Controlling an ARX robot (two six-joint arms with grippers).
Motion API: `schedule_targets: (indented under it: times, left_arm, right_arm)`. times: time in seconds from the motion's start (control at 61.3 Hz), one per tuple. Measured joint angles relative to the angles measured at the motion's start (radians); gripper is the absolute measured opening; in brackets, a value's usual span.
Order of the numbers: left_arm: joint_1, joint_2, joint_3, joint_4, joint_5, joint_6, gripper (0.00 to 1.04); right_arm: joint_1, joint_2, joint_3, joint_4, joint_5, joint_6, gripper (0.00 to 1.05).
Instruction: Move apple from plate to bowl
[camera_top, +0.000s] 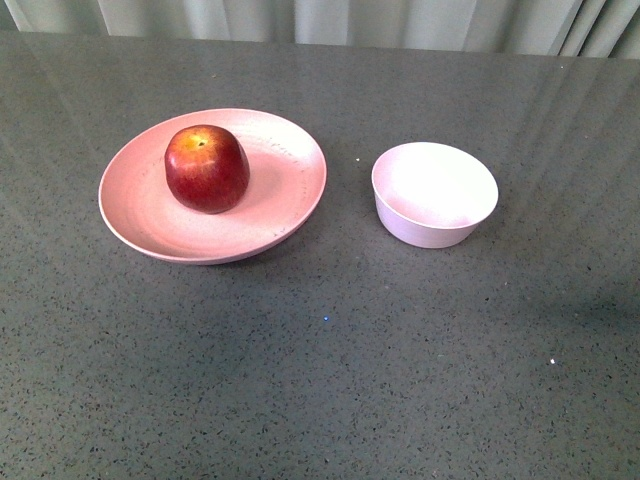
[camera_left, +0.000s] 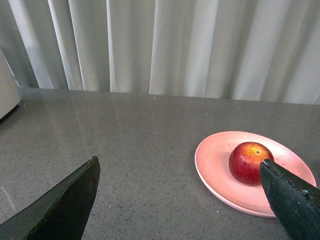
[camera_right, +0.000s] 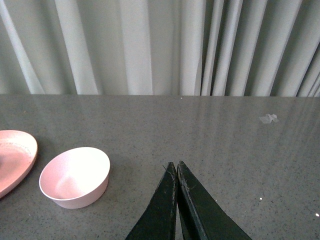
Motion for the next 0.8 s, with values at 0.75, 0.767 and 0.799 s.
schedule_targets:
  times: [0.75, 0.767, 0.799]
  left_arm:
    - [0.000, 0.000, 0.000, 0.000, 0.000, 0.000, 0.96]
    - [0.000, 0.000, 0.000, 0.000, 0.000, 0.000, 0.96]
    - [0.000, 0.000, 0.000, 0.000, 0.000, 0.000, 0.96]
  right_arm:
    - [0.000, -0.381, 0.001, -0.388, 0.000, 0.000, 0.02]
    - [0.000, -0.384, 0.001, -0.389, 0.000, 0.000, 0.02]
    - [0.000, -0.386, 0.000, -0.391, 0.000, 0.000, 0.02]
